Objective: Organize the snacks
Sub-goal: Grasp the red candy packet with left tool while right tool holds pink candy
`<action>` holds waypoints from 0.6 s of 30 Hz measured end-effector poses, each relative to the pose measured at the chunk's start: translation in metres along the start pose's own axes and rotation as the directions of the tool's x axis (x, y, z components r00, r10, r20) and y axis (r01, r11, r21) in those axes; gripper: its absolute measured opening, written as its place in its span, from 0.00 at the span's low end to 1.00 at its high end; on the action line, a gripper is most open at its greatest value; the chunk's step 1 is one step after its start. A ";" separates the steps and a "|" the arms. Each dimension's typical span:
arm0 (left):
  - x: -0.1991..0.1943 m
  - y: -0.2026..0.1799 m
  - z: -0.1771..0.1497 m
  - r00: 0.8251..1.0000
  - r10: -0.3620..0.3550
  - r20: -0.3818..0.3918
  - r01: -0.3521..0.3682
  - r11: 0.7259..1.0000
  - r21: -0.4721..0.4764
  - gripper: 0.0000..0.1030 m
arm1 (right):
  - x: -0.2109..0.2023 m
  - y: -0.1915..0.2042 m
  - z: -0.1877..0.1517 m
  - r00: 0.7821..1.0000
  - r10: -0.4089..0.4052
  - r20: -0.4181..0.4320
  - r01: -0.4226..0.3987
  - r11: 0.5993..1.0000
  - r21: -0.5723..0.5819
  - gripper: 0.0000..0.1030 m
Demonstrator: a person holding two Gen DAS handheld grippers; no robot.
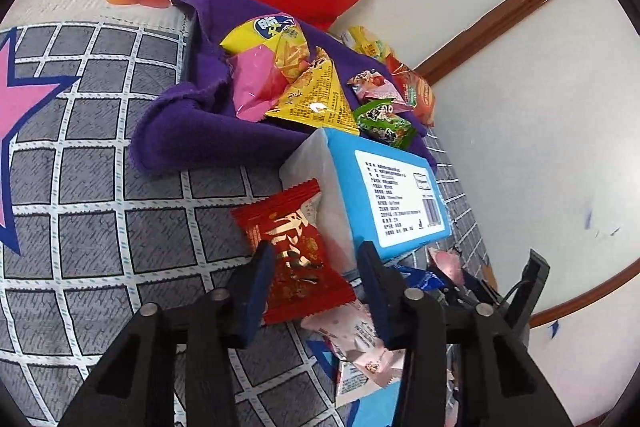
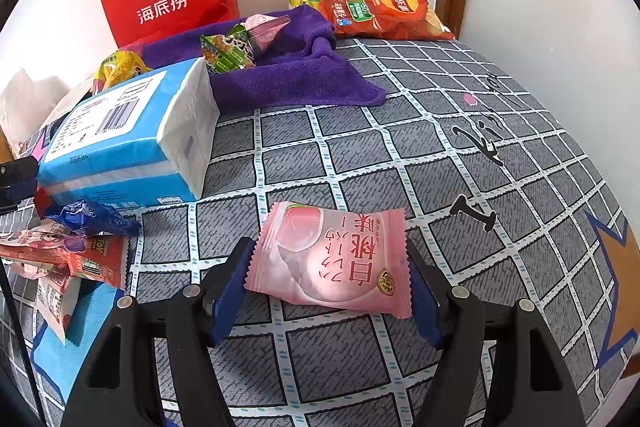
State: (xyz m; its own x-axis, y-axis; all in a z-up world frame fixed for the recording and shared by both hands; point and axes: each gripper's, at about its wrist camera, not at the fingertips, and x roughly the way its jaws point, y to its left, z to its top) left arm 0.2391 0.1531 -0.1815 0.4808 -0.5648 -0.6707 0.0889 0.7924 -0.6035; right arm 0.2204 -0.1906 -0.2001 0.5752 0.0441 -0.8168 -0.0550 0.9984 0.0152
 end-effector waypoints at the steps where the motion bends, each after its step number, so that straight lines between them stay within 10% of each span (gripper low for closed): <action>1: 0.000 0.000 0.000 1.000 0.002 0.002 -0.002 1.000 0.000 0.39 | 0.000 0.000 0.000 1.000 0.002 0.000 -0.002 1.000 0.000 0.70; 18: 0.010 0.019 -0.001 1.000 0.009 -0.018 -0.010 0.995 -0.097 0.37 | 0.000 0.000 0.000 1.000 0.002 0.001 -0.002 1.000 0.001 0.70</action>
State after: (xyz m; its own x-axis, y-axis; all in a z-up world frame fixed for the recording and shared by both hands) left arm 0.2451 0.1625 -0.2004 0.4657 -0.5619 -0.6837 -0.0012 0.7722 -0.6354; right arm 0.2205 -0.1906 -0.2004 0.5757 0.0462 -0.8164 -0.0556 0.9983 0.0172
